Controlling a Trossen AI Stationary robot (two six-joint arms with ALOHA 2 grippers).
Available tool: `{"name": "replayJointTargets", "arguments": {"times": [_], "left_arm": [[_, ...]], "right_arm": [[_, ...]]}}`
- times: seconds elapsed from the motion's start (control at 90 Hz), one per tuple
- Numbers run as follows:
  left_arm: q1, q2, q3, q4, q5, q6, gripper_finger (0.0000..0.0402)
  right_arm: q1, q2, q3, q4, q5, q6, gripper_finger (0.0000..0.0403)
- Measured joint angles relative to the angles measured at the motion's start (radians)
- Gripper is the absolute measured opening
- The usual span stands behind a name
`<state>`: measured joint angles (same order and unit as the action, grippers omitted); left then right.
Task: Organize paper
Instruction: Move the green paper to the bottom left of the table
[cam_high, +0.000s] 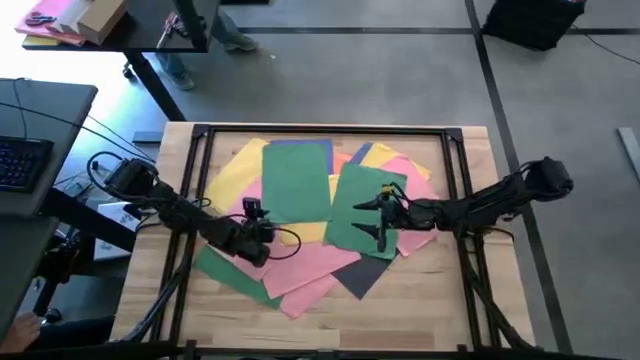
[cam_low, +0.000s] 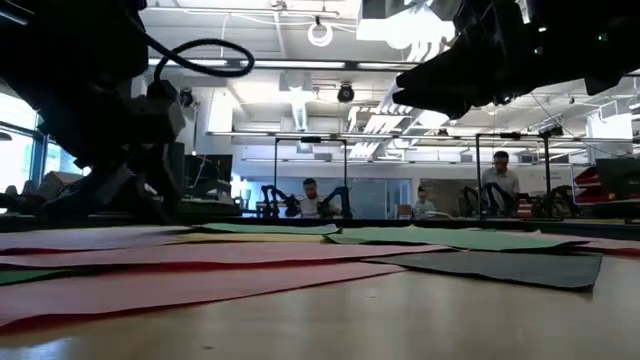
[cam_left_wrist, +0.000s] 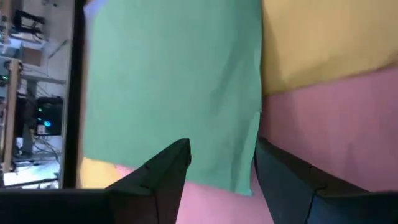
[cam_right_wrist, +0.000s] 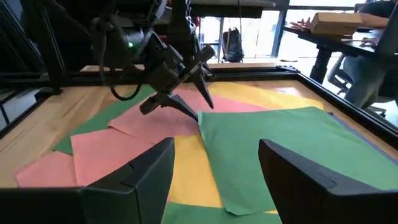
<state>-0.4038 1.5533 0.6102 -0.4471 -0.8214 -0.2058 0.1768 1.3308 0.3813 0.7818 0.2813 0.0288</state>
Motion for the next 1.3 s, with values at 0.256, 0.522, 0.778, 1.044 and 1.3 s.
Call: {"name": "replayJointTargets", "arguments": {"times": [0.256,0.522,0.778,1.044,1.3], "left_arm": [[0.034,0.045,-0.009,0.028,-0.021,0.138,0.017],[0.051,0.095,-0.005,0.1,-0.128,0.301,0.017],[0.087,0.091,-0.001,0.11,-0.064,0.304,0.017],[0.198,0.092,0.0,0.151,-0.002,0.316,0.0168],[0.239,0.093,-0.002,0.208,0.077,0.434,0.0097]], "right_arm": [[0.0,0.0,0.0,0.001,0.008,-0.002,0.022],[0.0,0.0,0.0,0.001,0.045,-0.003,0.022],[0.0,0.0,-0.001,0.0,0.045,-0.003,0.022],[0.0,0.0,-0.001,0.0,0.045,-0.003,0.022],[0.0,0.0,-0.001,-0.014,0.052,-0.008,0.022]]}}
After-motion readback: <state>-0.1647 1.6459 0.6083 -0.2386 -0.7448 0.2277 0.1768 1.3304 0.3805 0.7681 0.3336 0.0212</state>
